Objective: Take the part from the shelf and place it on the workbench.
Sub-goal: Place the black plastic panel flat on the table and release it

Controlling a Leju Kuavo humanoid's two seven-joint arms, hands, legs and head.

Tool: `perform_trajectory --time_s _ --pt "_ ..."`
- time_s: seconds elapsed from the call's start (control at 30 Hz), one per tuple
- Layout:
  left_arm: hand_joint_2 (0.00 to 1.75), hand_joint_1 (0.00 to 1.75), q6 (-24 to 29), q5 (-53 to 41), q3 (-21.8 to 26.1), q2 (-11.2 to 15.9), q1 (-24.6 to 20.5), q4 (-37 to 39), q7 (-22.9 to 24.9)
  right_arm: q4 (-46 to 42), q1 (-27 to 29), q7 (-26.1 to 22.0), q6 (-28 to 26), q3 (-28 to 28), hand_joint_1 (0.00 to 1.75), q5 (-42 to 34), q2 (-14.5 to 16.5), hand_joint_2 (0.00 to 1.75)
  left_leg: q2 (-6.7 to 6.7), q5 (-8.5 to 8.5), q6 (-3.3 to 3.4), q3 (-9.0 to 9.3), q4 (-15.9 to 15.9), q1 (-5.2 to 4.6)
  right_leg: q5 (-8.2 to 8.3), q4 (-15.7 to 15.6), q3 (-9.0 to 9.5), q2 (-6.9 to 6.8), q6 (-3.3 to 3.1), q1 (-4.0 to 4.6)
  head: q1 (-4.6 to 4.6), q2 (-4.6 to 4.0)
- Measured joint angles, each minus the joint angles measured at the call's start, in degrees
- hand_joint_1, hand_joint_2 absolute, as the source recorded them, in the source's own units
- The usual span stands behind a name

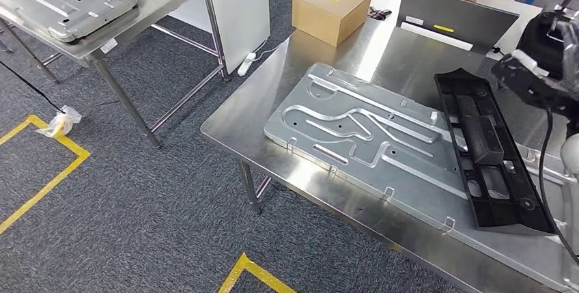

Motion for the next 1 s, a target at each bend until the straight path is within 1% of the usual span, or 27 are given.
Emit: perform_trajectory --time_s 0.07,0.17,0.3,0.43,0.5,0.67,0.73,0.8,0.83,0.87,0.9,0.93,0.97,1.0 --pt "0.0 0.0 0.0 -0.2 0.0 0.0 0.1 0.0 -0.2 -6.5 1.1 -1.0 1.7 -3.9 0.0 -0.5 0.0 0.0 0.0 0.0 0.0 0.0 0.0 0.0 -0.02 0.0 -0.02 0.0 -0.01 0.0 0.0 0.0" --pt "0.0 0.0 -0.2 -0.2 0.0 -0.1 0.1 0.0 -0.6 -14.6 2.5 -1.8 3.1 -7.9 0.0 -0.6 -0.1 0.0 0.01 -0.01 -0.01 0.0 0.0 0.01 -0.04 0.0 -0.05 0.01 -0.03 0.0 0.0 0.0" --pt "0.0 0.0 -0.4 -0.2 0.1 -0.1 0.1 0.0 -0.9 -20.7 3.7 -2.1 3.6 -10.7 0.0 -0.8 -0.4 0.0 0.02 -0.02 -0.01 0.0 0.0 0.01 -0.04 0.0 -0.06 0.02 -0.03 -0.01 0.0 0.0" --pt "0.0 0.0 -0.3 -0.2 0.1 -0.2 0.1 0.0 -1.3 -27.0 6.1 -3.8 4.5 -13.0 0.0 -2.0 -0.6 0.0 0.02 -0.01 0.0 0.01 0.0 0.0 -0.03 0.0 -0.04 0.02 -0.02 -0.02 0.0 0.0" --pt "0.0 0.0 -0.1 -0.2 0.2 -0.2 0.1 0.0 -1.2 -31.7 8.2 -4.0 5.5 -14.0 0.0 -2.8 -0.8 0.0 0.01 -0.05 0.05 0.0 0.0 -0.06 -0.01 -0.1 -0.01 0.01 0.01 -0.1 0.0 0.0" --pt "0.0 0.0 0.8 -0.1 0.5 -0.3 0.1 0.0 0.2 -42.6 14.5 -1.9 8.9 -15.4 0.0 -7.3 -1.4 0.0 0.01 -0.43 0.36 -0.03 0.3 -0.23 -0.09 -0.2 0.19 0.04 0.28 -0.32 0.0 0.0" --pt "0.0 0.0 1.0 0.0 0.8 -0.4 0.2 0.0 0.4 -46.2 17.5 -1.4 9.6 -16.2 0.0 -10.6 -1.6 0.0 0.0 -0.56 0.59 0.0 0.4 -0.29 -0.11 -0.4 0.35 0.03 0.5 -0.37 0.0 0.0" --pt "0.0 0.0 1.2 0.1 1.1 -0.6 0.2 0.0 0.4 -49.6 21.1 -1.6 9.7 -17.3 0.0 -14.1 -1.9 0.0 0.03 -0.3 0.96 0.3 -0.1 -0.02 -0.22 -0.6 0.66 0.02 0.77 -0.3 0.0 0.0" --pt "0.0 0.0 1.2 0.1 1.3 -0.7 0.3 0.0 0.3 -51.2 22.9 -1.9 9.7 -17.8 0.0 -15.5 -2.2 0.0 0.07 -0.06 1.19 0.55 -0.5 0.15 -0.79 -0.1 0.62 0.0 0.93 -0.29 0.01 0.0" --pt "0.0 0.0 1.3 0.1 1.4 -0.8 0.3 0.0 0.2 -52.7 24.7 -2.3 9.7 -18.4 0.0 -16.6 -2.5 0.0 0.14 0.16 1.41 0.78 -1.0 0.33 -2.04 1.3 0.09 0.01 1.04 -0.28 0.01 0.0" --pt "0.0 0.0 1.4 0.1 1.5 -0.9 0.3 0.0 0.1 -53.9 26.4 -2.8 9.7 -18.9 0.0 -17.5 -2.7 0.0 0.2 0.31 1.55 0.9 -1.3 0.4 -3.86 3.9 -1.0 0.01 1.18 -0.36 0.02 0.0" --pt "0.0 0.0 1.4 0.0 1.6 -1.0 0.3 0.0 0.0 -55.0 28.2 -3.2 9.8 -19.5 0.0 -18.4 -2.8 0.0 0.23 0.36 1.63 0.92 -1.4 0.39 -5.9 7.4 -2.56 0.01 1.35 -0.38 0.02 0.0" --pt "0.0 0.0 1.4 0.0 1.6 -1.0 0.3 0.0 0.0 -56.0 30.1 -3.7 9.9 -19.9 0.0 -19.2 -2.9 0.0 0.25 0.39 1.65 0.86 -1.4 0.39 -7.56 11.0 -4.19 0.01 1.53 -0.44 0.02 0.0" --pt "0.0 0.0 1.4 0.0 1.7 -1.1 0.3 0.0 0.0 -57.0 32.2 -4.2 10.0 -20.4 0.0 -19.9 -2.9 0.0 0.27 0.42 1.64 0.79 -1.4 0.4 -8.27 13.6 -5.29 0.0 1.72 -0.56 0.02 0.0"
